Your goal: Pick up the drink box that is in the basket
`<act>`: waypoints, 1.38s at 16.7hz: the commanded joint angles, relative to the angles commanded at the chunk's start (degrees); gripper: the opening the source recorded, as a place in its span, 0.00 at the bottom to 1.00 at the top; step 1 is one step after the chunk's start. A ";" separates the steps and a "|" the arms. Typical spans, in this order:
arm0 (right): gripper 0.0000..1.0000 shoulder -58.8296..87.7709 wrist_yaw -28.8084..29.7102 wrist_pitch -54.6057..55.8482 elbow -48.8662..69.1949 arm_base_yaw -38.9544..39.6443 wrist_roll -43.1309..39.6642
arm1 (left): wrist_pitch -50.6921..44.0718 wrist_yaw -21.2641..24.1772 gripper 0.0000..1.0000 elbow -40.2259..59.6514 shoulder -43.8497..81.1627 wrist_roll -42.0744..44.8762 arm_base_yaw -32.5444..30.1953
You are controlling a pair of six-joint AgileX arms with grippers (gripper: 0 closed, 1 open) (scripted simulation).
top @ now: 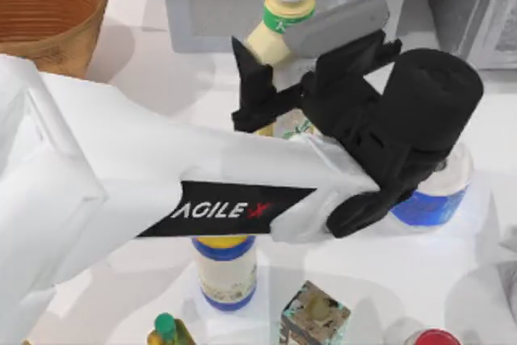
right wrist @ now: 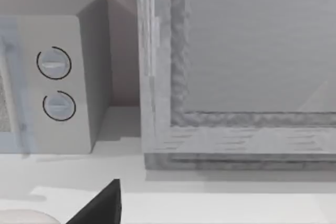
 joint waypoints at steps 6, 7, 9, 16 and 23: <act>1.00 0.00 0.00 0.00 0.00 0.00 0.00 | 1.79 -5.14 0.00 4.00 6.41 -0.45 -3.27; 1.00 0.00 0.00 0.00 0.00 0.00 0.00 | 1.79 -5.14 0.00 4.00 6.41 -0.45 -3.27; 1.00 0.00 0.00 0.00 0.00 0.00 0.00 | -7.68 4.42 0.00 9.94 10.17 0.37 -2.84; 1.00 0.00 0.00 0.00 0.00 0.00 0.00 | 0.72 0.72 0.00 0.62 10.32 -8.35 1.67; 1.00 0.00 0.00 0.00 0.00 0.00 0.00 | 1.27 0.23 0.23 0.06 10.40 -8.90 2.17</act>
